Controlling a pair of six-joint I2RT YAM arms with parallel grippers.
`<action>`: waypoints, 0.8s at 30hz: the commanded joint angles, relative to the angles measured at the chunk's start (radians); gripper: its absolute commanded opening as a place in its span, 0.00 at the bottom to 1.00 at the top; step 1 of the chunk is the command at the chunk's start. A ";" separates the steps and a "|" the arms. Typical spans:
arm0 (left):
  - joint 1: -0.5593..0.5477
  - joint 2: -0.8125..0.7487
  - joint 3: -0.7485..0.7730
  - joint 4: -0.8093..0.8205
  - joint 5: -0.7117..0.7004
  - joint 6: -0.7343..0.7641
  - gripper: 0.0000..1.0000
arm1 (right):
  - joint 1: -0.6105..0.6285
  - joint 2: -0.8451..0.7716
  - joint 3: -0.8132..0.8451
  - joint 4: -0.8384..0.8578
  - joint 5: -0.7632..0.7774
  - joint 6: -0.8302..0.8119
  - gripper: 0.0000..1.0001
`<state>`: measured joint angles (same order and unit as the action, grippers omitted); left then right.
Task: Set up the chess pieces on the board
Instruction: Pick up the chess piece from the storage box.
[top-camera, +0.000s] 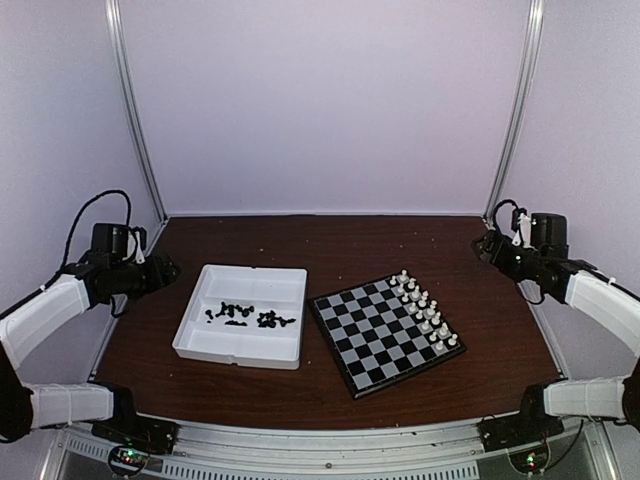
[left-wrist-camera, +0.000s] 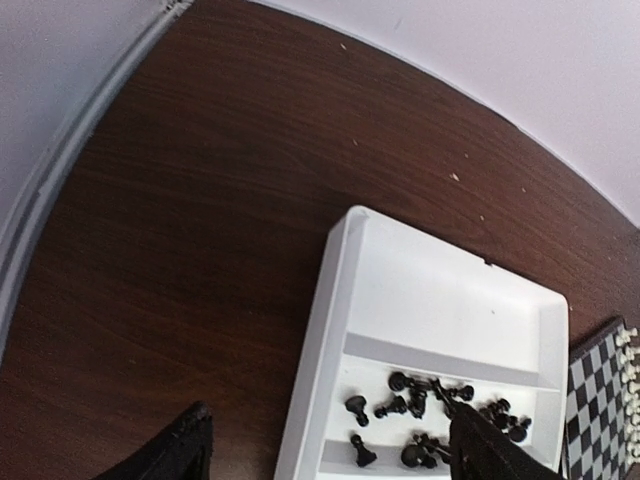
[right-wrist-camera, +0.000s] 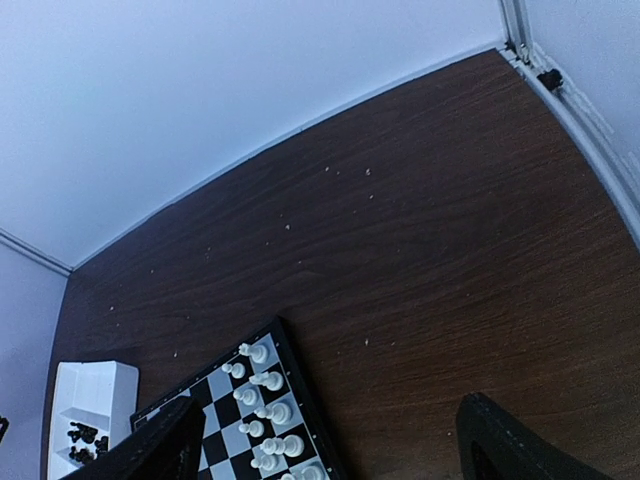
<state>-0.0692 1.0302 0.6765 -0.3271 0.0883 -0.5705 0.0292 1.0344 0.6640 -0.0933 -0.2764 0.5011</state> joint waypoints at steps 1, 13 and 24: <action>-0.022 0.030 0.056 -0.107 0.177 0.059 0.80 | 0.032 0.073 0.090 -0.142 -0.125 -0.010 0.90; -0.246 0.134 0.149 -0.219 0.031 0.149 0.62 | 0.289 0.148 0.173 -0.214 0.038 -0.097 0.93; -0.320 0.355 0.205 -0.176 -0.033 0.187 0.52 | 0.337 0.130 0.141 -0.182 0.109 -0.159 0.93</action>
<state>-0.3630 1.3430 0.8459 -0.5419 0.1074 -0.4129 0.3607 1.1969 0.8146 -0.2810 -0.2329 0.3878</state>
